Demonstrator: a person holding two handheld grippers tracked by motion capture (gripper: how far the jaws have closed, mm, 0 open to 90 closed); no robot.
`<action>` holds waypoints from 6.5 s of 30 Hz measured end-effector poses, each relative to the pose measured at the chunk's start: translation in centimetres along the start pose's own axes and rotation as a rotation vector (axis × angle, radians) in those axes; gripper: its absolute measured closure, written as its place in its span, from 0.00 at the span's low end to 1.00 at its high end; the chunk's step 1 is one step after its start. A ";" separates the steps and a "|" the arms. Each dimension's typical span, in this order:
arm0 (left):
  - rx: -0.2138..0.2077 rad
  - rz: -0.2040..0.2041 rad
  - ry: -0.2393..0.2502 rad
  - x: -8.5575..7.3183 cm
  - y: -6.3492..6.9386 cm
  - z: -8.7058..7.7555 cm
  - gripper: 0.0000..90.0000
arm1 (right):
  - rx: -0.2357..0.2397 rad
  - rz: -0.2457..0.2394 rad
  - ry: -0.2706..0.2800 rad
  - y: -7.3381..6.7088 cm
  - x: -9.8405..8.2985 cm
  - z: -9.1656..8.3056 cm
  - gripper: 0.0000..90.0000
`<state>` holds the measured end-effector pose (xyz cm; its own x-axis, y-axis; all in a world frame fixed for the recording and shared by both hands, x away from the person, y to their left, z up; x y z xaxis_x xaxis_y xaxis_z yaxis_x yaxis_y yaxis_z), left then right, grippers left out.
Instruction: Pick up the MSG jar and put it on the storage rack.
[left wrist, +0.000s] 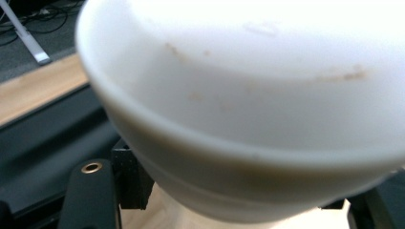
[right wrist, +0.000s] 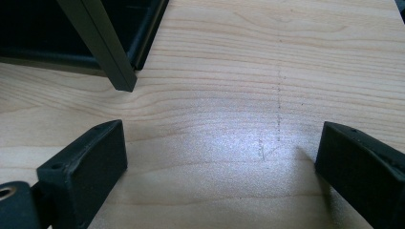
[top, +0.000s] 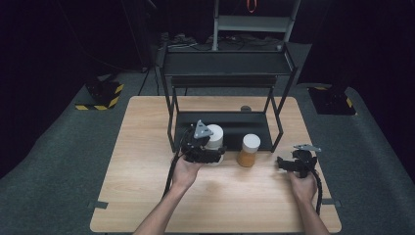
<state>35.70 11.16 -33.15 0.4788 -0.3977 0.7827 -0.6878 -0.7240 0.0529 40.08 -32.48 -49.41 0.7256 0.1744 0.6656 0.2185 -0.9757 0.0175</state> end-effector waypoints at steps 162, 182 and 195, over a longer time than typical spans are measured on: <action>0.203 -0.084 0.048 8.2 -4.7 -5.8 0.04 | -0.001 0.000 0.001 0.0 0.0 0.0 0.03; 0.188 -0.098 -0.002 2.7 -4.4 -2.0 0.05 | -0.001 0.000 0.001 0.0 0.0 0.0 0.03; 0.193 -0.126 -0.013 -0.6 -4.6 -0.1 0.05 | -0.001 0.000 0.001 0.0 0.0 0.0 0.03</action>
<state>38.57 14.77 -33.82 0.5626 -0.3035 0.7690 -0.5051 -0.8626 0.0291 40.07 -32.46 -49.41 0.7253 0.1740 0.6661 0.2176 -0.9759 0.0181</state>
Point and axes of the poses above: each handheld gripper's, and its own axes: z roughly forward along the jaws, x roughly out of its top, y roughly to its right, the point moved 7 cm from there along z, roughly forward along the jaws, and after that the axes turned 5 degrees about -y, right-handed, at the moved point
